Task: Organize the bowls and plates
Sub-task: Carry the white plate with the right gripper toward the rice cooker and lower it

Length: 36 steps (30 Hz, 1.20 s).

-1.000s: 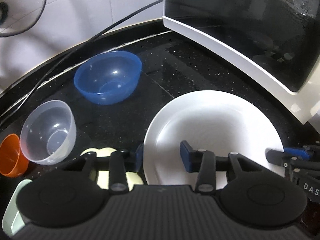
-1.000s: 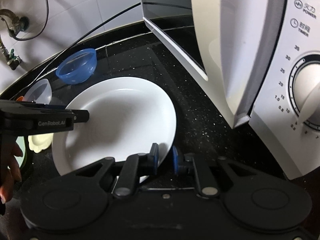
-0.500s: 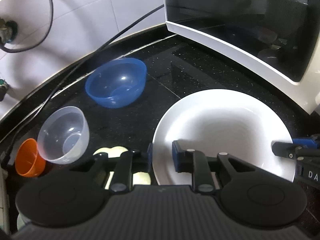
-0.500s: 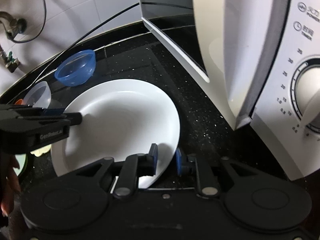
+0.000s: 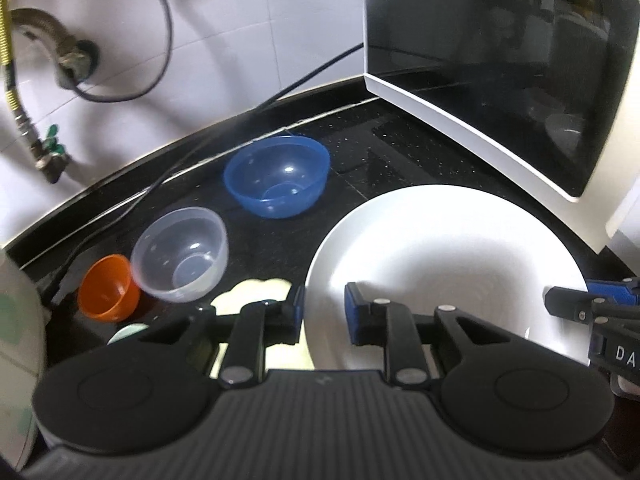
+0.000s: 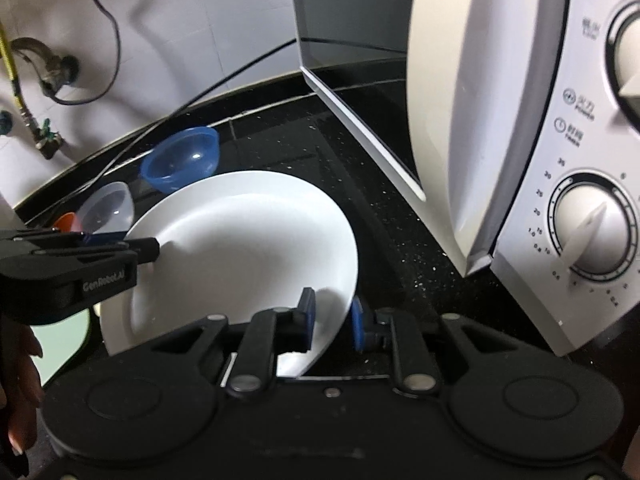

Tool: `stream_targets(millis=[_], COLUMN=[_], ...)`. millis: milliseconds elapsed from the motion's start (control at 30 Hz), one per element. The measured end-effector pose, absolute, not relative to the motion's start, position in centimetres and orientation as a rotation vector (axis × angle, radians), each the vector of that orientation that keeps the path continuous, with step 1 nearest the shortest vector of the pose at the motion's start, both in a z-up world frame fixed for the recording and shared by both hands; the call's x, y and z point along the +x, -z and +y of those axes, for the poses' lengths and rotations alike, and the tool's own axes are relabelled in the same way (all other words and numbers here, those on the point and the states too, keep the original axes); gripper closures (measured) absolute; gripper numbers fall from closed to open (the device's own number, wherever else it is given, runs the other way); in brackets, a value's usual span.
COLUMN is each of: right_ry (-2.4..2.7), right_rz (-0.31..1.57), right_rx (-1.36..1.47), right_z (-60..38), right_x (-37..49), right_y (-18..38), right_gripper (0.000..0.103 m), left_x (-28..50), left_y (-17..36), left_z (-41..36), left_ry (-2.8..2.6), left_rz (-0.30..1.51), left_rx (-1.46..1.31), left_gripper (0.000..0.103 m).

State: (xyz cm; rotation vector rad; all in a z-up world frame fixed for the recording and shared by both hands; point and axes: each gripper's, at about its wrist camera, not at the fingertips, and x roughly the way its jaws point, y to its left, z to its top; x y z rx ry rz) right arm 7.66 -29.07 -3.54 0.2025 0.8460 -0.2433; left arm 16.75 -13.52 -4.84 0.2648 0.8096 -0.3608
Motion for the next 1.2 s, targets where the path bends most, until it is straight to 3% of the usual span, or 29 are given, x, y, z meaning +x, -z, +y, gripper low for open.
stream_targets(millis=[567, 1200], right_ry=[0.137, -0.096], right_rz=[0.817, 0.848], right_rx=[0.169, 0.081], right_z=[-20.1, -2.8], right_x=[2.8, -0.7], right_y=[0.2, 0.4], right_gripper=[0.083, 0.083], left_x=[9.1, 0.5], left_y=[1.2, 2.1], left_z=[-3.0, 14.0], left_ry=[0.257, 0.055], left_rz=[0.788, 0.833], left_rx=[0.171, 0.069], left_gripper=[0.082, 0.082])
